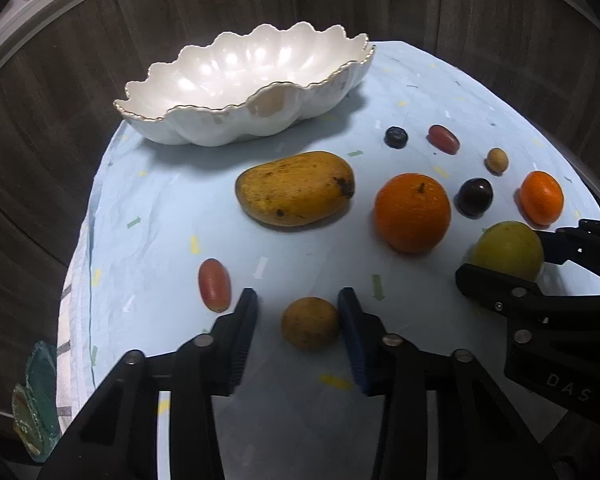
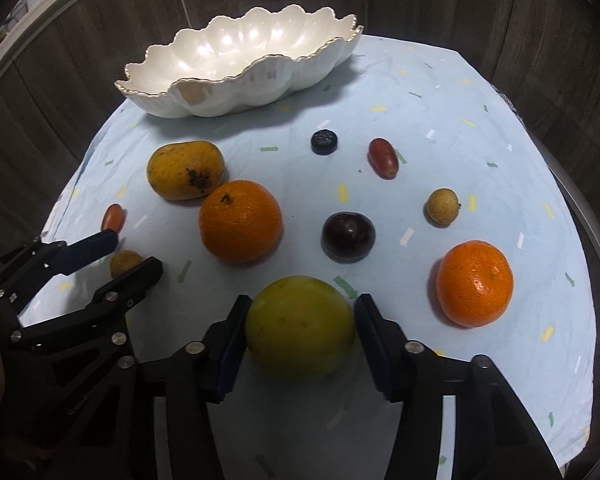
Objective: Organize fruits
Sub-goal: 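Close the left tool on the small brown fruit while the right tool grasps the green fruit, then lift both held fruits and carry them over the white bowl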
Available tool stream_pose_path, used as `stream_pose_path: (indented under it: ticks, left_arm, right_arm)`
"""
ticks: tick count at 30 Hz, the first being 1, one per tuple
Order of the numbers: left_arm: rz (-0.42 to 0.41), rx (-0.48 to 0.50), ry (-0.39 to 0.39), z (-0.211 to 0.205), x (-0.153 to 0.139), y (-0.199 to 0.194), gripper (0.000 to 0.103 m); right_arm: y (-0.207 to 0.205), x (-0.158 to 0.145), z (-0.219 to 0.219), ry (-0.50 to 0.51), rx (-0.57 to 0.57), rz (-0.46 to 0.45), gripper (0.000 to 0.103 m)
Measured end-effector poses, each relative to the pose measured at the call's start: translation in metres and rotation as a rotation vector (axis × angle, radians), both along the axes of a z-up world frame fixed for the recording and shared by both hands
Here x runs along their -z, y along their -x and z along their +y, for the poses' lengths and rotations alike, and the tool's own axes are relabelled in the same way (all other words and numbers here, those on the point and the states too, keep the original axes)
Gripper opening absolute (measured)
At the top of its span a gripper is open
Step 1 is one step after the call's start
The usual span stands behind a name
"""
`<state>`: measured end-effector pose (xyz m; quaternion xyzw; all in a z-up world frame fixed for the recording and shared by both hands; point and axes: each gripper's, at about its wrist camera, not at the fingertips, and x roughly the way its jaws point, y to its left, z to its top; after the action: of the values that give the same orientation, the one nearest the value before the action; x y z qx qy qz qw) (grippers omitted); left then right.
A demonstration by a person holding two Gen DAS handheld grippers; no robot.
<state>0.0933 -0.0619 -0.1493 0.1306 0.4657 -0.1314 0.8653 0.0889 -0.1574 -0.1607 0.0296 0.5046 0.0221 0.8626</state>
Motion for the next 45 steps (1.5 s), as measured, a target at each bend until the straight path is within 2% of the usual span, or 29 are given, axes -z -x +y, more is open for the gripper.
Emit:
stream_pose_path:
  ticks: [3,15,33,45]
  left_arm:
    - [-0.002,0.018,-0.003,-0.003,0.0,0.003,0.029]
    - [-0.038,0.0,-0.01,0.001,-0.012,0.008,0.028]
    - [-0.103,-0.046,0.01,0.011,-0.06,0.017,0.027]
    - [-0.146,-0.087,0.045,0.018,-0.094,0.004,0.027]
  right_arm:
    - [0.0,0.0,0.001,-0.005,0.002,0.001,0.05]
    - [0.005,-0.007,-0.005,-0.016,0.016,-0.016,0.05]
    - [0.021,-0.057,-0.007,-0.013,0.03,-0.144,0.05]
    - [0.01,-0.095,-0.002,-0.008,0.009,-0.229,0.05]
